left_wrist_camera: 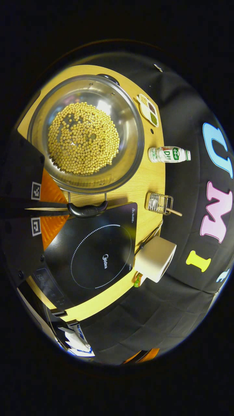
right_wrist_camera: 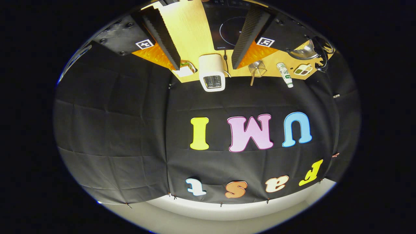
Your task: First push the handle of the pot to place it horizontally, then grasp the pot with both hands and set it on the induction cooktop.
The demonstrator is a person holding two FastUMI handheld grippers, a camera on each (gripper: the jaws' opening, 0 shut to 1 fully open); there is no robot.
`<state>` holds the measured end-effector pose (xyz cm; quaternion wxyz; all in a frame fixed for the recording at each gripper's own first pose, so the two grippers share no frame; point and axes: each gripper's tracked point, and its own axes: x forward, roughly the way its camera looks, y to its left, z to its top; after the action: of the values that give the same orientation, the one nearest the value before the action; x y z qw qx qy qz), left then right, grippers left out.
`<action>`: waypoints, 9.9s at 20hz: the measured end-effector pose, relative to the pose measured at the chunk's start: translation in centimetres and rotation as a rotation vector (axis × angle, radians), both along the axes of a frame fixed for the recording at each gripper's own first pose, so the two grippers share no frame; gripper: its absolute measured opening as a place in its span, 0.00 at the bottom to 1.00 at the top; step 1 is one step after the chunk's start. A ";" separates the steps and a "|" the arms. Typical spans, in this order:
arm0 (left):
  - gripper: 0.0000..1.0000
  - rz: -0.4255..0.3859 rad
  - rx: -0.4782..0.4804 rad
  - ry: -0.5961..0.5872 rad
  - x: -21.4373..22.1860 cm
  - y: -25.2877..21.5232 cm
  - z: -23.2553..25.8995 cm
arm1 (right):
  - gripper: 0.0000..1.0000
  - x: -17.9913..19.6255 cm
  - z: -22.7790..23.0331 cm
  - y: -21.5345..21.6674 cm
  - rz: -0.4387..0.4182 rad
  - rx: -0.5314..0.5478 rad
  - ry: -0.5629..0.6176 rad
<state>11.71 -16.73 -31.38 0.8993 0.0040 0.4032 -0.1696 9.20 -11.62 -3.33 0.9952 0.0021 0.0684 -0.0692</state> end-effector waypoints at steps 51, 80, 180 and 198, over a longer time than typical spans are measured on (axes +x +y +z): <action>0.96 0.224 0.057 -0.351 5.1 27.0 12.4 | 0.99 2.1 -19.2 29.0 0.413 0.164 0.560; 0.67 0.138 -0.072 -0.057 11.4 32.7 -1.2 | 0.74 7.4 -32.9 36.9 0.441 0.083 0.781; 0.96 0.233 0.043 -0.050 8.1 -2.4 6.2 | 0.99 7.6 -22.2 -1.8 0.174 0.227 0.701; 0.95 0.336 0.072 -0.786 -6.3 5.8 30.9 | 0.98 -3.6 3.5 -2.0 0.048 0.054 -0.016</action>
<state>5.42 -10.98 -0.51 0.9989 0.0343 0.0305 0.0078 5.60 -13.60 0.13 0.9967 0.0281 0.0622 -0.0435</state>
